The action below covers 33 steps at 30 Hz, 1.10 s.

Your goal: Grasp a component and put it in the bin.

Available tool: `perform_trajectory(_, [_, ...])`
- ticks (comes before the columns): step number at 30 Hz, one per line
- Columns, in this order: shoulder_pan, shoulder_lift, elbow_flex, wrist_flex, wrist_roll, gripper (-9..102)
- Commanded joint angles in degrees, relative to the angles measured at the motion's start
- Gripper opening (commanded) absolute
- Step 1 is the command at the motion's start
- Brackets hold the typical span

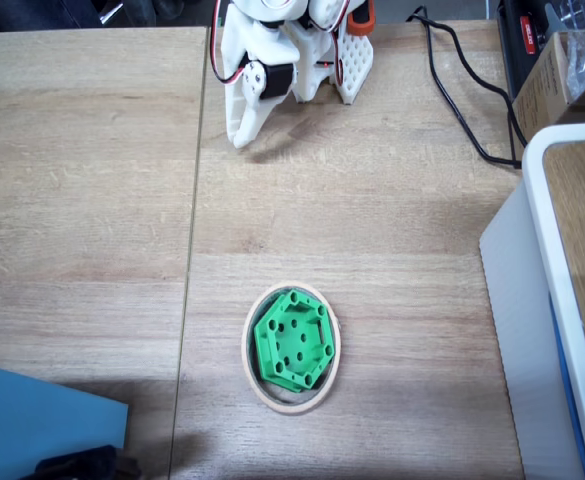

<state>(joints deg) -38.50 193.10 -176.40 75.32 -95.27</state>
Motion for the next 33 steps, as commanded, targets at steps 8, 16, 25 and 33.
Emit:
perform_trajectory(8, [0.18,0.09,-3.78,-0.79,-0.09,0])
perform_trajectory(16, [0.09,0.09,-6.15,-0.79,0.44,0])
perform_trajectory(25, [0.09,0.09,-7.03,-0.79,0.0,0])
perform_trajectory(33, [0.0,0.09,-8.61,-0.79,0.53,0])
